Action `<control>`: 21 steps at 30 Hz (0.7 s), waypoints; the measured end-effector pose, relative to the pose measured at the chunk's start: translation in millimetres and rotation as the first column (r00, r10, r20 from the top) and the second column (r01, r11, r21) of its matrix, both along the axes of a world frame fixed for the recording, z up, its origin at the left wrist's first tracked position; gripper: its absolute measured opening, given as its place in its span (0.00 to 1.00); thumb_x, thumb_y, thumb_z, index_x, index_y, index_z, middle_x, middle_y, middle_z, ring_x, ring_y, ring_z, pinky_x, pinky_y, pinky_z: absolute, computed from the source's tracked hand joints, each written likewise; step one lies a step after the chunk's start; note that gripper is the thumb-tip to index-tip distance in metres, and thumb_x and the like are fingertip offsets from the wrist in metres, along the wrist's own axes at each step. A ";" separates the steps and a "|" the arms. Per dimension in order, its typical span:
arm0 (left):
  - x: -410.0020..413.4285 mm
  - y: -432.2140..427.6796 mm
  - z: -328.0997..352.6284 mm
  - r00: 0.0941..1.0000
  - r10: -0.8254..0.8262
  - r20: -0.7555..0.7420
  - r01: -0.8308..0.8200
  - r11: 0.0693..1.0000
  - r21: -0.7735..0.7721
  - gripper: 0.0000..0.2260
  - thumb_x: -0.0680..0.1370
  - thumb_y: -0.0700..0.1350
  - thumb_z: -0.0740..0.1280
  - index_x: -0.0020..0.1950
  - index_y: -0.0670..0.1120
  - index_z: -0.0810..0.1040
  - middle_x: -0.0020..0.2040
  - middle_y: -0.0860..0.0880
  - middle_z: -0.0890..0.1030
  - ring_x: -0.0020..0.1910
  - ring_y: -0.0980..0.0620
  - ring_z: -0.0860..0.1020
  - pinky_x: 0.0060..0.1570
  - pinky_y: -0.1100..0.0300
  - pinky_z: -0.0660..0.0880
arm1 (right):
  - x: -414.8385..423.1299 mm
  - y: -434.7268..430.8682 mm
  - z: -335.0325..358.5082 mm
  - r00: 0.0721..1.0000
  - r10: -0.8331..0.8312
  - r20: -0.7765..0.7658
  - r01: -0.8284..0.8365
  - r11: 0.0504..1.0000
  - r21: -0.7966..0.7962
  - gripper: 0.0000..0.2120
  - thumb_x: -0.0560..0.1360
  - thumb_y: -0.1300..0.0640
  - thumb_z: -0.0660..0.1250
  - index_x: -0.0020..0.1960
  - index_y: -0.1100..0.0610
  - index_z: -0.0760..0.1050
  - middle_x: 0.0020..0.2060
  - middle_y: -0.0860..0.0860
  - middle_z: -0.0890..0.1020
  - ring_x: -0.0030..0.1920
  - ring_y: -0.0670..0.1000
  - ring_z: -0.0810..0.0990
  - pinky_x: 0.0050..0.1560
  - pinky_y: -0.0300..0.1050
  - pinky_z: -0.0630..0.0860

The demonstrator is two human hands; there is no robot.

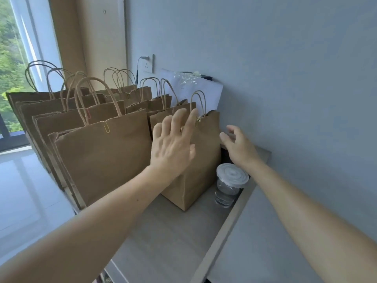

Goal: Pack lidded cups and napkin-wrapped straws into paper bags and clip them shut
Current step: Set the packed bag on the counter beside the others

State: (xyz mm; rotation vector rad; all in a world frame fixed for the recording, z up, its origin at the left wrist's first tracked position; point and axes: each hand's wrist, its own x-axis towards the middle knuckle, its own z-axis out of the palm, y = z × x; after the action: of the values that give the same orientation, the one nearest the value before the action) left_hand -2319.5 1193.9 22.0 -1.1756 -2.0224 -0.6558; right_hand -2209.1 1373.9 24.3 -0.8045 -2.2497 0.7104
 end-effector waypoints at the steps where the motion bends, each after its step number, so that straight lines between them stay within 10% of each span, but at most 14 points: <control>1: 8.0 1.6 3.8 1.000 0.003 -0.029 -0.005 0.997 -0.071 0.38 0.69 0.51 0.73 0.76 0.49 0.62 0.73 0.46 0.64 0.70 0.42 0.63 0.68 0.44 0.60 | 15.7 -4.9 0.8 0.999 0.003 0.047 -0.005 0.999 0.045 0.24 0.81 0.45 0.60 0.74 0.54 0.66 0.72 0.51 0.71 0.70 0.52 0.70 0.70 0.49 0.65; 5: 60.4 15.3 15.3 0.998 -0.047 0.046 0.059 0.947 -0.314 0.28 0.75 0.58 0.63 0.72 0.48 0.65 0.77 0.46 0.58 0.77 0.42 0.49 0.73 0.42 0.50 | 88.5 -20.5 9.1 0.985 -0.033 0.168 0.005 0.986 0.166 0.25 0.81 0.46 0.61 0.73 0.58 0.67 0.72 0.53 0.70 0.71 0.52 0.68 0.68 0.43 0.62; 21: 427.3 81.2 -55.9 0.882 -0.334 0.332 0.471 0.633 -0.614 0.29 0.79 0.63 0.57 0.74 0.48 0.66 0.74 0.47 0.67 0.73 0.44 0.63 0.69 0.45 0.61 | 518.6 -55.1 -76.6 0.835 -0.314 0.451 0.337 0.941 0.031 0.31 0.80 0.39 0.58 0.77 0.56 0.61 0.75 0.51 0.63 0.75 0.52 0.61 0.73 0.50 0.60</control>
State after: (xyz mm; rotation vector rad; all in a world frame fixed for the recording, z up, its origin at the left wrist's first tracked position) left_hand -1892.2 1275.1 -33.8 -2.1308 -2.2514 -0.1968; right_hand -1690.5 1318.8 -52.4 -1.4650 -2.4019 0.4463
